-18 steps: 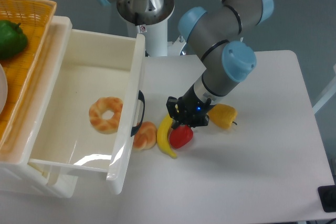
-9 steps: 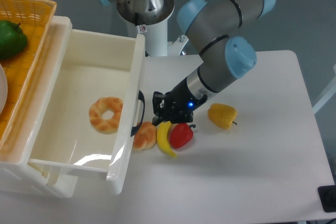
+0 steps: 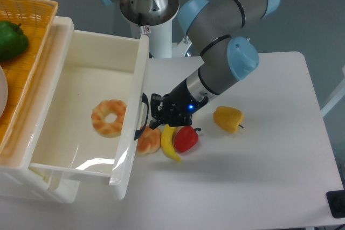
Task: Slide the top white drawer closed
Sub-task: 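Lower the gripper against the drawer front beside its black handle, then push the white drawer into the cabinet with the gripper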
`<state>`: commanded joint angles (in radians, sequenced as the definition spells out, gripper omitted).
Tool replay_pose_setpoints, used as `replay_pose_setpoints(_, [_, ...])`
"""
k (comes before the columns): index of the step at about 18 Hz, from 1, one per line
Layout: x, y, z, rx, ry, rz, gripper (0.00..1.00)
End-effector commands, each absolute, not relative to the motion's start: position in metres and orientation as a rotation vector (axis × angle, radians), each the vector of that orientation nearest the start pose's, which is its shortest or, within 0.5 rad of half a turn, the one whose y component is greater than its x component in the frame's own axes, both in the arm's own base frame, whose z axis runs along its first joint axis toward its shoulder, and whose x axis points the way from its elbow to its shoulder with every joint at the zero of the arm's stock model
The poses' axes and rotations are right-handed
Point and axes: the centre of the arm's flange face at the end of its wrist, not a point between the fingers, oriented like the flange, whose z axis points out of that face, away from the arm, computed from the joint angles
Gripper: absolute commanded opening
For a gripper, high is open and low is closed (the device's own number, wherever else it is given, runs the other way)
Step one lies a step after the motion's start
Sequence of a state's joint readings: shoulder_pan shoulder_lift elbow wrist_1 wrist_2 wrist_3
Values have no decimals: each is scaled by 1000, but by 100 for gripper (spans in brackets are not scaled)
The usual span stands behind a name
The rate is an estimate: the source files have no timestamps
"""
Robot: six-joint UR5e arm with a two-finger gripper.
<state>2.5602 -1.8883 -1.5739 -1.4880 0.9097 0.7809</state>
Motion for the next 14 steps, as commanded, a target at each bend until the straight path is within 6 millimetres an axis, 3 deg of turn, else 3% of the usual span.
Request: replay_pose_setpoints(14, [-349, 506, 352, -2644, -409, -854, 4])
